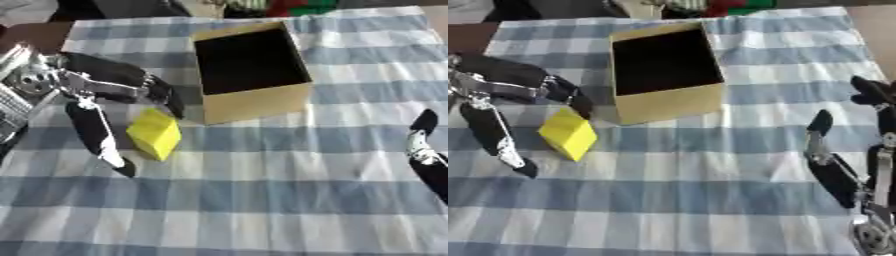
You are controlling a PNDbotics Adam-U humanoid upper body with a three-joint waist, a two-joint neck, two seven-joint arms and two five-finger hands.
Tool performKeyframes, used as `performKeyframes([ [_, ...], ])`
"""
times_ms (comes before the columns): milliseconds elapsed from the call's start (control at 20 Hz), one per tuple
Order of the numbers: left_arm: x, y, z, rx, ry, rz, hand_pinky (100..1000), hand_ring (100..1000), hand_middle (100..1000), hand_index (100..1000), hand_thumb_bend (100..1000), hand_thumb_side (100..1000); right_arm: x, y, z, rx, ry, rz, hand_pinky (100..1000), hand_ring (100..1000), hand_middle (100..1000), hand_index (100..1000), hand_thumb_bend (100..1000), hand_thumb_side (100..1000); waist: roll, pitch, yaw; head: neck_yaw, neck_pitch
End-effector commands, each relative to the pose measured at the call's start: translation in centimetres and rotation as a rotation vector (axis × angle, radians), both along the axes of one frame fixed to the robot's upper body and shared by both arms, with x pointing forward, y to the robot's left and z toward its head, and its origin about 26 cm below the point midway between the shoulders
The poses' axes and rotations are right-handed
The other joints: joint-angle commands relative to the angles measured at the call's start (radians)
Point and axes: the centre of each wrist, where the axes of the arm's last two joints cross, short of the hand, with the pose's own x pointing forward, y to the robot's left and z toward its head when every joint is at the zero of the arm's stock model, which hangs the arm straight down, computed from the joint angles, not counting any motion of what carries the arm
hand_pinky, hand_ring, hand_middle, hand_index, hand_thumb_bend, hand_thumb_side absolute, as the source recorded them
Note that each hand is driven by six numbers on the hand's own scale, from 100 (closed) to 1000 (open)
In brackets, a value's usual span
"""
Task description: Pick up objects on the table and place them in the box.
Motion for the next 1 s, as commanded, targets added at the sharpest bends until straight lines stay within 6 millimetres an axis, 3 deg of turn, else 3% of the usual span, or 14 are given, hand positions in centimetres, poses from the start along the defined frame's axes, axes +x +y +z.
performKeyframes([
  [50, 0.1, 0.8, 1.0, 0.110, -0.096, -0.025, 943, 912, 889, 893, 735, 203, -0.1, 0.2, 0.5, -0.015, -0.017, 0.008, 918, 644, 714, 847, 100, 458, -0.002, -0.013, 0.001, -0.001, -0.006],
  [350, 0.1, 0.8, 2.6, 0.157, -0.224, -0.028, 941, 921, 895, 890, 783, 165, -0.1, 0.5, 0.4, -0.020, -0.013, 0.009, 918, 644, 714, 845, 100, 453, -0.004, -0.004, 0.000, -0.002, -0.016],
  [650, 1.6, 1.2, 1.5, 0.119, -0.151, -0.030, 959, 916, 880, 887, 714, 188, 0.0, 0.8, 0.4, -0.021, -0.013, 0.014, 919, 643, 714, 845, 100, 449, -0.003, 0.011, -0.007, 0.000, -0.029],
  [1000, 2.5, 1.5, 2.2, 0.113, -0.173, 0.003, 950, 921, 889, 889, 741, 168, 0.1, 1.3, 0.4, -0.021, -0.007, 0.021, 920, 640, 713, 845, 100, 442, -0.002, 0.030, -0.014, 0.002, -0.043],
])
